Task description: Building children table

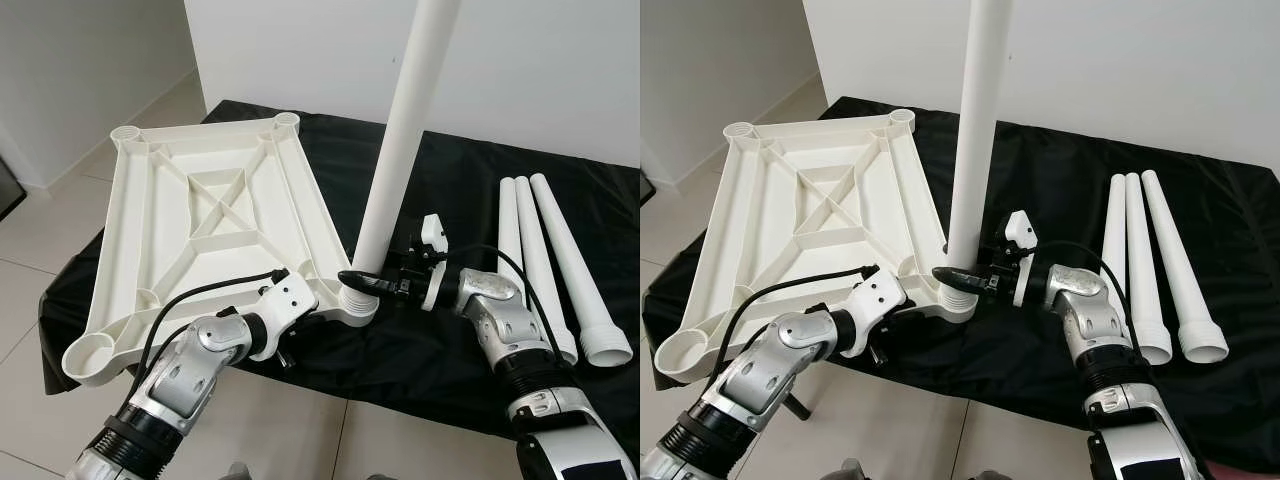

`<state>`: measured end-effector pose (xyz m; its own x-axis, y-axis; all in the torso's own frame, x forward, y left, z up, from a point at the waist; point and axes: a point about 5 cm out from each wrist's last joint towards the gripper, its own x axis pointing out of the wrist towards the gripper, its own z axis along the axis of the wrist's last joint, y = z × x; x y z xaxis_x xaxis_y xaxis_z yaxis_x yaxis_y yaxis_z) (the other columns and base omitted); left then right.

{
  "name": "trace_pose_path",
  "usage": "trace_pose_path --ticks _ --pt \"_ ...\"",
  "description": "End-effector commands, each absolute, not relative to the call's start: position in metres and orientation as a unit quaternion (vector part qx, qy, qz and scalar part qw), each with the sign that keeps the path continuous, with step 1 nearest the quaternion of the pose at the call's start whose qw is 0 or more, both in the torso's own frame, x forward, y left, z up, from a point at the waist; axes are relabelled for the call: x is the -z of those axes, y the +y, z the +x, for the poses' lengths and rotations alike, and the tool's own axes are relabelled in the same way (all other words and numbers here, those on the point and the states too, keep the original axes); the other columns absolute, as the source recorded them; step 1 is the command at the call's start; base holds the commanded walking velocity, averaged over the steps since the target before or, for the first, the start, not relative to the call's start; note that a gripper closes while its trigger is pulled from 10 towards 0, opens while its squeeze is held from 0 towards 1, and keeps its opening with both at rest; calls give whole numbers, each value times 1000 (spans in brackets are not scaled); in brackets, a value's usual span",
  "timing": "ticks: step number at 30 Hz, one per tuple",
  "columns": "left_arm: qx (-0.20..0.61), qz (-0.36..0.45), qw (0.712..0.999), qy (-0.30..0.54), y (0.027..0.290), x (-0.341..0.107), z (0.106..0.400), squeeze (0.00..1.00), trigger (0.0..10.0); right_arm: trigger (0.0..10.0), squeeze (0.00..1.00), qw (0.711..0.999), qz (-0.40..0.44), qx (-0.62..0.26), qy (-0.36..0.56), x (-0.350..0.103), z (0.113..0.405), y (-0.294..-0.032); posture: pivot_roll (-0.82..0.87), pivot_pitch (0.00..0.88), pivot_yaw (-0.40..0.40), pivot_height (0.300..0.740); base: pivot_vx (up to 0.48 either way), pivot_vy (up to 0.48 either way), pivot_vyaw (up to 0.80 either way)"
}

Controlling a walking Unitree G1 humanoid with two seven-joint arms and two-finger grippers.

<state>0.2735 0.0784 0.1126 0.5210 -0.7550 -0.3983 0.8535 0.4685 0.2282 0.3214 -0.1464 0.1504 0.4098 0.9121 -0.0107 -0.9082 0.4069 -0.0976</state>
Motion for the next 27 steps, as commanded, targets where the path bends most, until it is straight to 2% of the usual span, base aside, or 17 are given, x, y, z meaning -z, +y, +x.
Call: trace_pose_path --ticks 1,8,15,18,27 --pt "459 200 853 148 78 -101 274 0 10000 0 0 858 -32 -512 -32 -154 324 -151 -42 3 9 740 0 0 0" --pt "426 175 875 146 69 -103 281 0 10000 0 0 880 -38 -470 -46 -153 320 -146 -45 6 7 740 0 0 0" --pt "396 164 891 150 67 -101 285 0 10000 0 0 890 -34 -451 -57 -155 318 -141 -45 4 3 740 0 0 0" --pt "362 155 907 147 63 -102 289 0 10000 0 0 909 -21 -411 -68 -157 317 -134 -43 1 -5 740 0 0 0" --pt "328 141 924 135 57 -106 291 0 10000 0 0 936 4 -342 -78 -161 317 -123 -35 0 -10 740 0 0 0"
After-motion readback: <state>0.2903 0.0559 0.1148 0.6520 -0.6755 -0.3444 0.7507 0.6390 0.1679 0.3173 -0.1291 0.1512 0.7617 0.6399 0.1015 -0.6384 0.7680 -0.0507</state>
